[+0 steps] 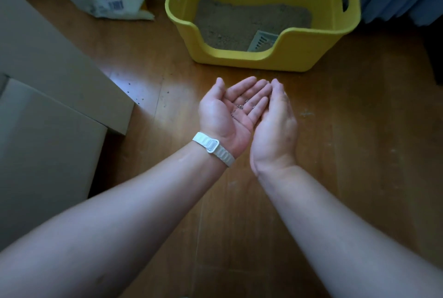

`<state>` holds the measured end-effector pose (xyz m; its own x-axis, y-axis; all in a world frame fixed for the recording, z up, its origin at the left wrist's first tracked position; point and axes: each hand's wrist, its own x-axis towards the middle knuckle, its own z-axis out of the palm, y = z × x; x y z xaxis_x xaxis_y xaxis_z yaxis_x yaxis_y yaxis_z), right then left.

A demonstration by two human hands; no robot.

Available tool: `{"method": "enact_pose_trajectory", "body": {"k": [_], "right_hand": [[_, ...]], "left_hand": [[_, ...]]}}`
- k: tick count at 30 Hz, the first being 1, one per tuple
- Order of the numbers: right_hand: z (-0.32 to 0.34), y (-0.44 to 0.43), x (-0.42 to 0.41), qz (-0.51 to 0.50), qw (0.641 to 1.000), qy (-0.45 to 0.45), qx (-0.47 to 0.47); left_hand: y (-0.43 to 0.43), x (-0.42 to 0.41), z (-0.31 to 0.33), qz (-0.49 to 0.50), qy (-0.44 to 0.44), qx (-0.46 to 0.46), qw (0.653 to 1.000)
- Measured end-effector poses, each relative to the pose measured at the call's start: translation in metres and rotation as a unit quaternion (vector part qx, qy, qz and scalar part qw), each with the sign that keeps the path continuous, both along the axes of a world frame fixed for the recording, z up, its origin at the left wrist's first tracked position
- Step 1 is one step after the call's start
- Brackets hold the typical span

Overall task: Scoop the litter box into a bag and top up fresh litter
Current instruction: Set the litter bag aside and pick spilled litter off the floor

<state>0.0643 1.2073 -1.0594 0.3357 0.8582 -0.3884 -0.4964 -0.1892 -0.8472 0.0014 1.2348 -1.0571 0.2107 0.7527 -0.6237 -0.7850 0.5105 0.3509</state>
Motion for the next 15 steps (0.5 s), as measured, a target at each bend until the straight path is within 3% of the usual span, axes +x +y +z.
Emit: {"method": "enact_pose_trajectory", "body": {"k": [8,15], "right_hand": [[0.063,0.010,0.030,-0.027,0.997,0.068,0.038],[0.160,-0.009,0.068,-0.039,0.994,0.093,0.047]], "left_hand": [[0.004,0.036,0.073,0.030,0.013,0.027,0.999],[-0.018,0.075,0.174,0.041,0.004,0.021,0.999]]}}
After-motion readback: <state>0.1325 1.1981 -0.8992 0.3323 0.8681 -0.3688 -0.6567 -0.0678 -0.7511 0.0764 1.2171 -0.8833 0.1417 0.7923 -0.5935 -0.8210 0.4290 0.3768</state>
